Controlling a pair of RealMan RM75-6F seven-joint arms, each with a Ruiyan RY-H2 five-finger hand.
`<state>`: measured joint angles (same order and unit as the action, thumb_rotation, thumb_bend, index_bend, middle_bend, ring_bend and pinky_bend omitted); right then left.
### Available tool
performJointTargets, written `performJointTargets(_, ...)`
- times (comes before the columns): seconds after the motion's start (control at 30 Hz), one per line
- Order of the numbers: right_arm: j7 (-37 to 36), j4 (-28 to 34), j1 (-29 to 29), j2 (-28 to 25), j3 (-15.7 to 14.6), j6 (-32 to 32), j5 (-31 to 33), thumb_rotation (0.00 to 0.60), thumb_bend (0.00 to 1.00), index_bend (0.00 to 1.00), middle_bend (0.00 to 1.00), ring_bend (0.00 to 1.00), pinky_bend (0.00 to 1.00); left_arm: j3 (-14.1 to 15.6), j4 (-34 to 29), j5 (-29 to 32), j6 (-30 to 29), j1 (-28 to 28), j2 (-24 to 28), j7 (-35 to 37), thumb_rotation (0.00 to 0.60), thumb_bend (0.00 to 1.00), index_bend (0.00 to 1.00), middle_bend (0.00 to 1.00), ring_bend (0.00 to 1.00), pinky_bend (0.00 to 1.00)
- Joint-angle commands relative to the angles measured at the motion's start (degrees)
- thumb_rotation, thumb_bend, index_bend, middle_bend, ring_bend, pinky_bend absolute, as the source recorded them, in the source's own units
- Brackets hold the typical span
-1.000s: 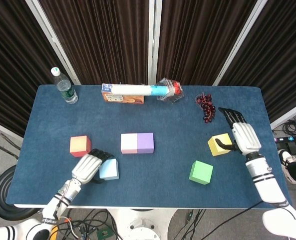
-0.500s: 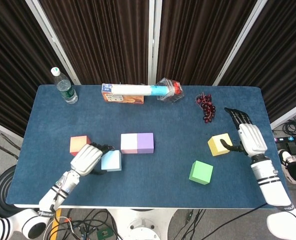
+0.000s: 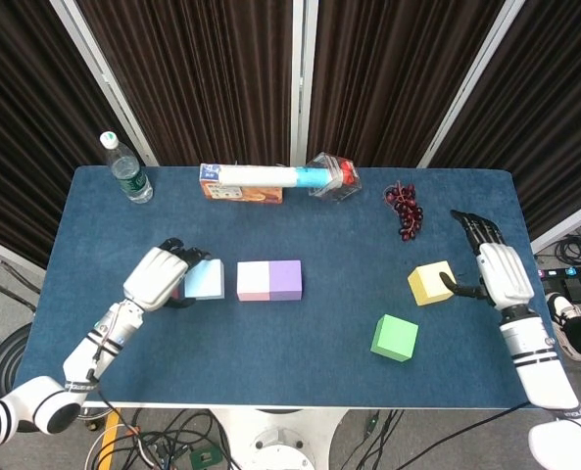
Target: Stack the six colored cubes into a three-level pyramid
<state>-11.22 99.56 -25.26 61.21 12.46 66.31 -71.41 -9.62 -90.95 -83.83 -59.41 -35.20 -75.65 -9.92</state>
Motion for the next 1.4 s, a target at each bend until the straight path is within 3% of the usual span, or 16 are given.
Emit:
performJointTargets(0.03,-0.1,0.1,0.2,0.0,0.0,0.0,0.0,0.600,0.22,0.00,0.08,0.00,0.00,0.4,2.5,-0.8,0.6,-1.1,-0.5,1.2,0.600,0.19,0.30,0.47,0.27,0.20)
performJointTargets(0.57,-0.6,-0.1,0.9,0.2,0.5,0.3,-0.2,0.600,0.22,0.00,0.08,0.00,0.00,1.5,8.5,-2.0,3.4,-5.1,-2.0,7.9,0.600,0.19,0.30,0.47,0.24,0.13)
performJointTargets(1.13,-2.0,-1.4,1.1,0.6,0.7,-0.2,-0.6,0.600,0.22,0.00,0.08,0.00,0.00,2.4,12.4,0.9,7.4,-8.1,-5.2,5.9,0.600,0.19,0.28,0.45,0.21,0.09)
performJointTargets(1.4,-2.6,-1.9,1.4,0.8,0.7,-0.2,-0.8,0.600,0.22,0.00,0.08,0.00,0.00,2.8,13.5,3.8,10.3,-9.1,-6.0,3.8,0.600,0.18,0.24,0.39,0.15,0.06)
